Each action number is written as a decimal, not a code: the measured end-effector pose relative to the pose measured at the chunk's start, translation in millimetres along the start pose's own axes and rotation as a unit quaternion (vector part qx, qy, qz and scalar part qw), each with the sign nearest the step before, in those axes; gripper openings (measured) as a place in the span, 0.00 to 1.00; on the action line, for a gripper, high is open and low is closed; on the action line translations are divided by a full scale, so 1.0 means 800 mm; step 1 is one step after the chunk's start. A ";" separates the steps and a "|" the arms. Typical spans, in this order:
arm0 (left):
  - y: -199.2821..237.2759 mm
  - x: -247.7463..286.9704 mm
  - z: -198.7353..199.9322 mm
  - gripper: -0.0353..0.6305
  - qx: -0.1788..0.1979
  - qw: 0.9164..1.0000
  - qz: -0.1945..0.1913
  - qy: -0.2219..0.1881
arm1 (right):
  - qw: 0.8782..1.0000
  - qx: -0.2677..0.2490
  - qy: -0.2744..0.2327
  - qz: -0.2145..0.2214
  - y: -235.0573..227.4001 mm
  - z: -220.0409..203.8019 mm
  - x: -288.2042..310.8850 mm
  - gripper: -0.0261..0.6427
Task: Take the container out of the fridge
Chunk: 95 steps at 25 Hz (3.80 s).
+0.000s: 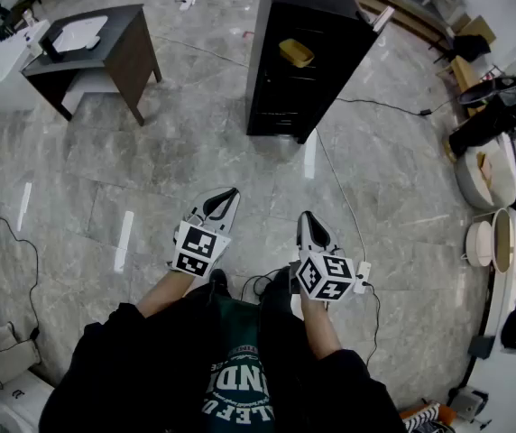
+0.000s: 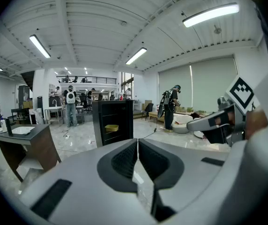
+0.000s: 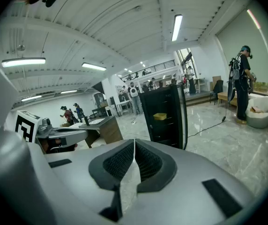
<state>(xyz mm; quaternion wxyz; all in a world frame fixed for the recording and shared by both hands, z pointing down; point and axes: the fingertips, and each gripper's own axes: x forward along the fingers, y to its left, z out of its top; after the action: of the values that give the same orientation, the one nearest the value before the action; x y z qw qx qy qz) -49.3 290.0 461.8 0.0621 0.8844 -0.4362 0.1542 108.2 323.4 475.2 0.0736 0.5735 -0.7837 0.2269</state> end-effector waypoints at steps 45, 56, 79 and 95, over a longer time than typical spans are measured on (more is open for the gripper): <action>0.057 -0.018 0.016 0.07 0.018 0.999 -0.032 -0.029 | 0.999 -0.011 -0.032 -0.023 0.061 0.011 0.021 0.09; 0.109 0.054 0.038 0.07 0.022 0.999 -0.019 -0.017 | 0.999 -0.011 -0.030 -0.001 0.036 0.058 0.113 0.09; 0.175 0.244 0.116 0.07 0.026 1.000 0.013 0.000 | 0.999 -0.012 -0.025 0.034 -0.086 0.177 0.270 0.09; 0.228 0.326 0.120 0.07 -0.002 0.999 0.033 0.013 | 0.998 -0.013 0.009 0.054 -0.118 0.198 0.368 0.09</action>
<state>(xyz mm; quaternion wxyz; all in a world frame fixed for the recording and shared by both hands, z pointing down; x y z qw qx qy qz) -23.5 -41.3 451.6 0.0648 0.8674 -0.4642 0.1670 122.0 -24.0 471.0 0.0752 0.5271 -0.8160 0.2254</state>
